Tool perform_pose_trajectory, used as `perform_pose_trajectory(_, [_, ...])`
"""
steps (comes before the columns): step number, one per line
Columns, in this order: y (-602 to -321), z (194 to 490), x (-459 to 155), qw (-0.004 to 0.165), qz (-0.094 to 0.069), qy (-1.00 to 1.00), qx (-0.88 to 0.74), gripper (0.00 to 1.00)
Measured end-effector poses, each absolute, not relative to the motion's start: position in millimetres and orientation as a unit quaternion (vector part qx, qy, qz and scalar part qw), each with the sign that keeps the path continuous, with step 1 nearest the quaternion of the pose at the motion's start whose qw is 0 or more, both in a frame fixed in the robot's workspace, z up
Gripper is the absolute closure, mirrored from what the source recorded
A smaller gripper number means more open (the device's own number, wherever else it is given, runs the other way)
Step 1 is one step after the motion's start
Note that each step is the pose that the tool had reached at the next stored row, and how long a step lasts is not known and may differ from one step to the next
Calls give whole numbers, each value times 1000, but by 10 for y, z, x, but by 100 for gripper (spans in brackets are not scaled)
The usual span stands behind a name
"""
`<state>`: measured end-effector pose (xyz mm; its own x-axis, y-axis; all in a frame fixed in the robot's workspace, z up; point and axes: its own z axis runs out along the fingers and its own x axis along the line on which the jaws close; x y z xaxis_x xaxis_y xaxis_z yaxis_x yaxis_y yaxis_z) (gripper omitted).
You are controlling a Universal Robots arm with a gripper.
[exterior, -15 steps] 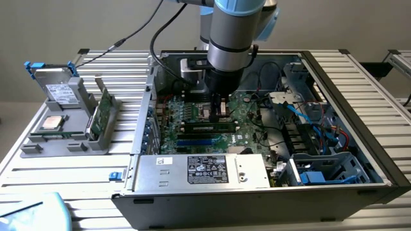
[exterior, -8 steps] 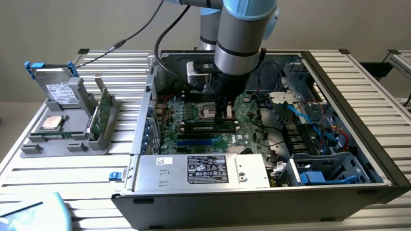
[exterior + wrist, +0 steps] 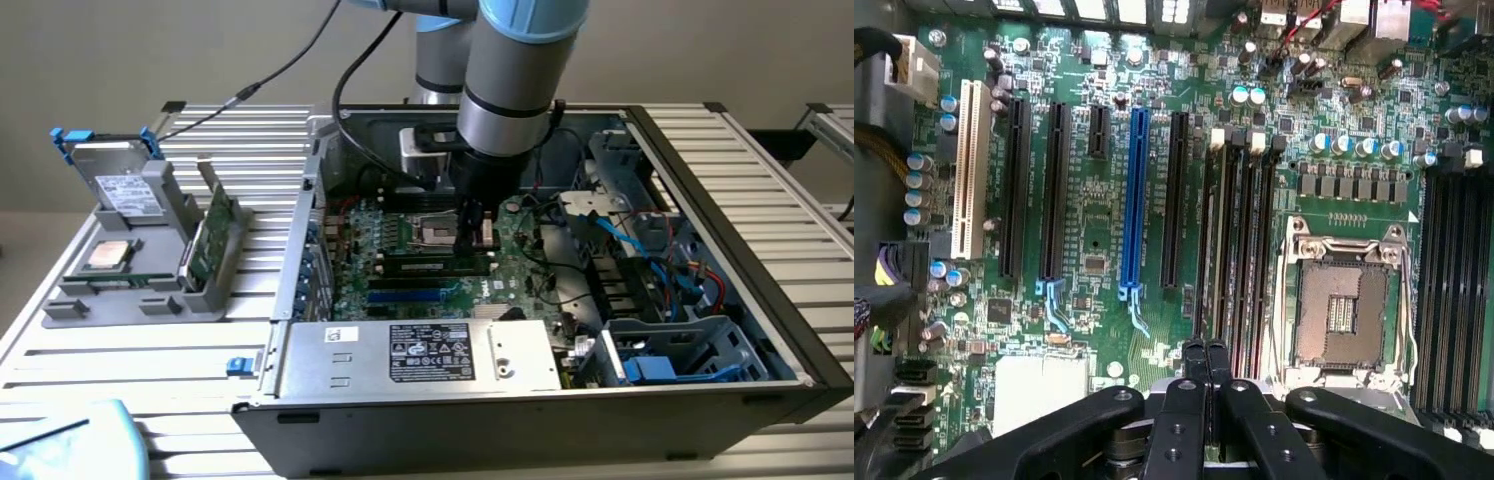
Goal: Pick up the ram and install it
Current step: 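Press down the ram until it locks into place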
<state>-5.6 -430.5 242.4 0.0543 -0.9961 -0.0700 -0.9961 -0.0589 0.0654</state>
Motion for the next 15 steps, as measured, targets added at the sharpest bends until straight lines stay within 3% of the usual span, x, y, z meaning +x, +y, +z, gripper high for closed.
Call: perform_pose_trajectory(15, [-4295, 2398, -5, 0, 48, 690, -722, 89])
